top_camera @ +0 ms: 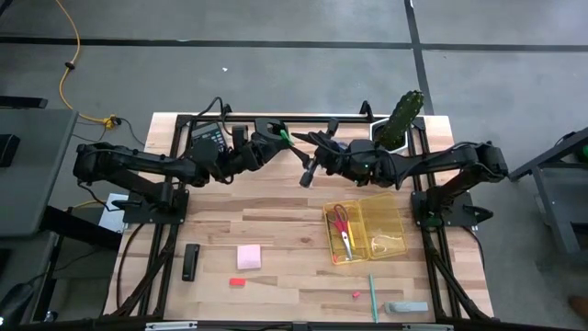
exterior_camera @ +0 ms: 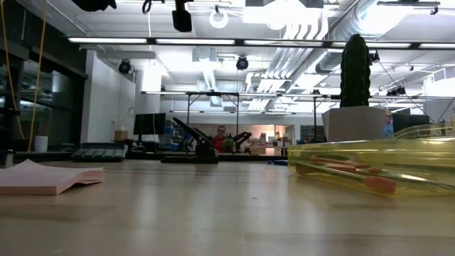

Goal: Pack school essentials
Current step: Put the green eraser into the yellow box

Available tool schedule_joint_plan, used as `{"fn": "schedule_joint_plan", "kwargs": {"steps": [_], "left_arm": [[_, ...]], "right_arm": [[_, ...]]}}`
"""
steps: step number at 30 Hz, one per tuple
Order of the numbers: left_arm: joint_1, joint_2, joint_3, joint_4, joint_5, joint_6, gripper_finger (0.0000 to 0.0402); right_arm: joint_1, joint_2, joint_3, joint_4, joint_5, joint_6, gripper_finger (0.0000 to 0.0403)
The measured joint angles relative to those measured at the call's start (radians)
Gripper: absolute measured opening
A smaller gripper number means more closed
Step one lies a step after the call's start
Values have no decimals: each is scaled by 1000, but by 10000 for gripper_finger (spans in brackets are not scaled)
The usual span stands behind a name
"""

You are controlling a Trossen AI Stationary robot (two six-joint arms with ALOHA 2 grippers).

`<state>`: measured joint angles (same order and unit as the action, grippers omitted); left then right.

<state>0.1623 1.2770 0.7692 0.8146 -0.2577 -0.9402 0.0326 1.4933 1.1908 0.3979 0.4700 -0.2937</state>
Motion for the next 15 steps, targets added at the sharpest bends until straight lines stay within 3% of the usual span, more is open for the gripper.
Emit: {"fn": "schedule_joint_plan", "kwargs": {"steps": [10, 15], "left_arm": [[0, 0, 0, 0, -13, 11, 49], [3, -1, 1, -3, -15, 85, 57]], "right_arm": [[-8, 0, 0, 2, -16, 36, 12], [-8, 0, 0, 2, -11, 65, 16]]}}
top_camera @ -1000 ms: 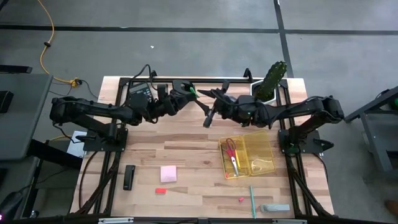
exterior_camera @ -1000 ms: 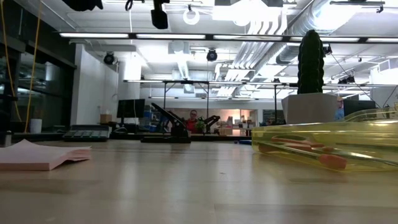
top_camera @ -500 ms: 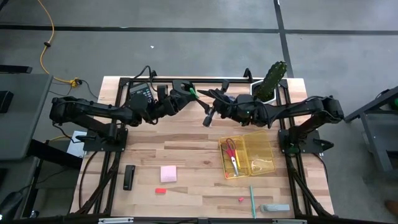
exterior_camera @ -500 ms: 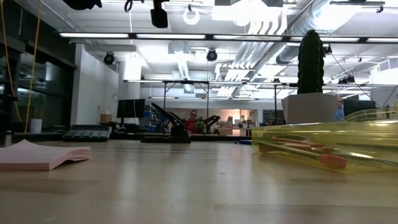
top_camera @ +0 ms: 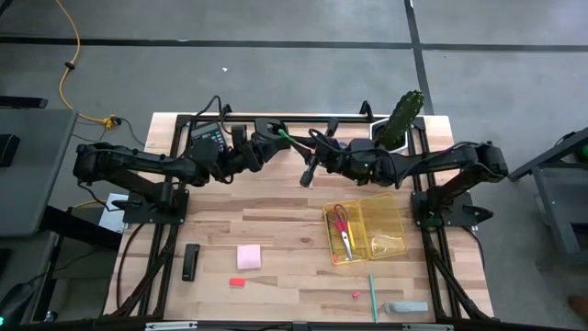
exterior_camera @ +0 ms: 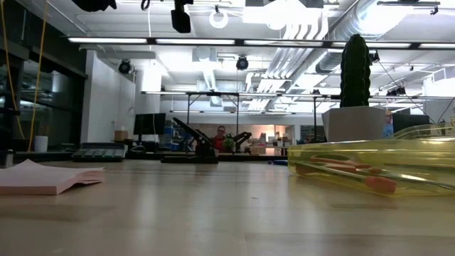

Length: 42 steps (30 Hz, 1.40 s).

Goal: Pack school essentials
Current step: Put the green eraser into the yellow box

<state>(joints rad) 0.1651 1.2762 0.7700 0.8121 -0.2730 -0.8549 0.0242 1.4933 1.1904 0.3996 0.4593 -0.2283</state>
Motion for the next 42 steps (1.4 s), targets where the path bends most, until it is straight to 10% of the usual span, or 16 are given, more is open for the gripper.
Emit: {"fn": "schedule_joint_plan", "kwargs": {"steps": [13, 26, 42], "left_arm": [[100, -211, 0, -337, 86, 275, 172], [-70, -529, 1, -800, 125, 791, 189], [-169, -524, -1, -738, 49, 860, 188]], "right_arm": [[-21, -189, 0, -339, 30, 22, 4], [-8, -357, -46, -699, -308, 196, 1], [-4, -356, -74, -737, -373, 291, 0]]}}
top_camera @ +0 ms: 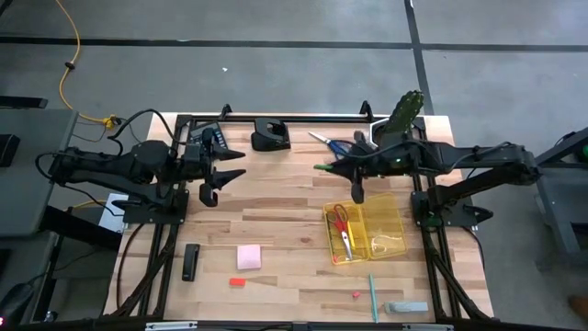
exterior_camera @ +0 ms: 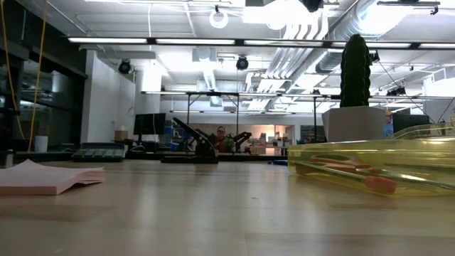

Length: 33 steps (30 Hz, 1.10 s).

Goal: Pack school essentials
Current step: Put the green eraser into the yellow box

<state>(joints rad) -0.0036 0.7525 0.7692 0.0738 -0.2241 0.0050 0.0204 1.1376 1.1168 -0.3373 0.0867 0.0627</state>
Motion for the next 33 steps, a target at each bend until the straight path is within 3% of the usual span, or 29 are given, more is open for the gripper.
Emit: {"fn": "schedule_joint_plan", "kwargs": {"steps": [8, 14, 21, 33], "left_arm": [[0, 0, 0, 5, -26, -1, 188], [0, 0, 0, 13, -33, 0, 188], [1, 0, 0, 13, -34, 0, 188], [1, 0, 0, 16, -34, 0, 188]], "right_arm": [[88, 131, 0, -365, -144, 188, 0], [194, 306, -1, -508, -224, 141, 0], [216, 461, -1, -490, -385, 38, 0], [189, 615, -1, -437, -500, -93, 0]]}}
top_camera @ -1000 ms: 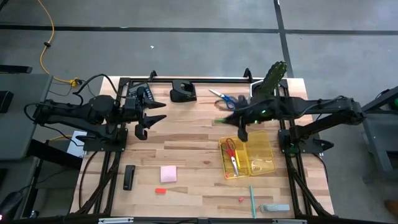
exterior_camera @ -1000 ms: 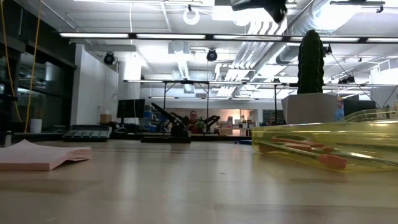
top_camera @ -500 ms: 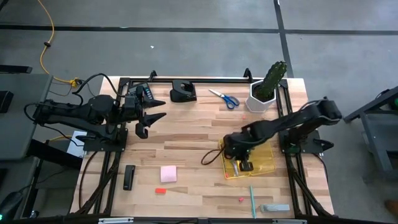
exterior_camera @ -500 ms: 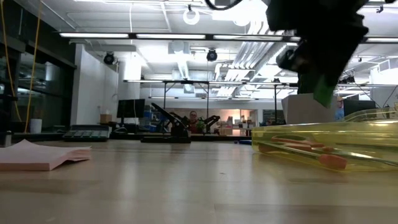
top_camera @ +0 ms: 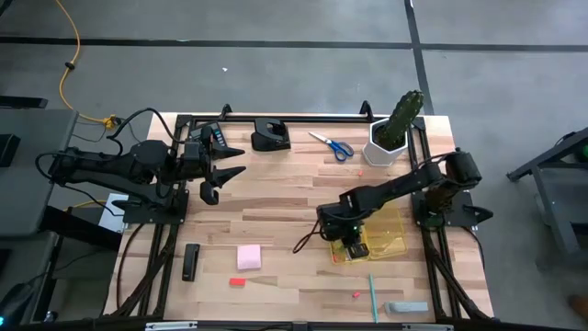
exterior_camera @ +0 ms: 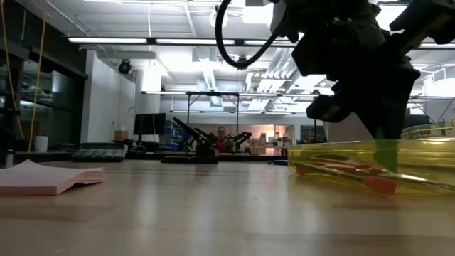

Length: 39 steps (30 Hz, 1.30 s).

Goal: Pack school essentials
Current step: Put the green eraser into the yellow box, then put the light blue pen into the yellow box

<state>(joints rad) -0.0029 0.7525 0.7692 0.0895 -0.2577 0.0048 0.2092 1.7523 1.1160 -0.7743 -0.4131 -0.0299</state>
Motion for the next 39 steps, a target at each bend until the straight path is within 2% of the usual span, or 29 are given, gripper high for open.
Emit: {"fn": "schedule_joint_plan", "kwargs": {"steps": [3, 9, 19, 25, 28, 33, 36, 39], "left_arm": [[0, 0, 0, 0, 0, 3, 188], [0, 0, 0, -1, 0, 18, 188], [0, 0, 0, -3, 0, 18, 188], [0, 0, 0, -4, 0, 18, 188], [0, 0, 0, -11, -15, 18, 188], [0, 0, 0, -13, -19, 18, 188], [0, 0, 0, -14, -14, 17, 188], [0, 0, 0, -14, -10, 16, 188]], "right_arm": [[0, 10, 0, 2, -41, -6, 0], [0, 10, 0, 6, -52, 0, 13], [1, 10, 0, 43, -52, 15, 70], [0, -4, 0, 55, -52, 29, 127], [-16, -46, 0, 0, -28, 23, 151], [-45, -178, 0, -91, 110, 38, 168], [-52, -282, -41, -48, 151, 115, 168], [-52, -402, -143, 83, 177, 246, 164]]}}
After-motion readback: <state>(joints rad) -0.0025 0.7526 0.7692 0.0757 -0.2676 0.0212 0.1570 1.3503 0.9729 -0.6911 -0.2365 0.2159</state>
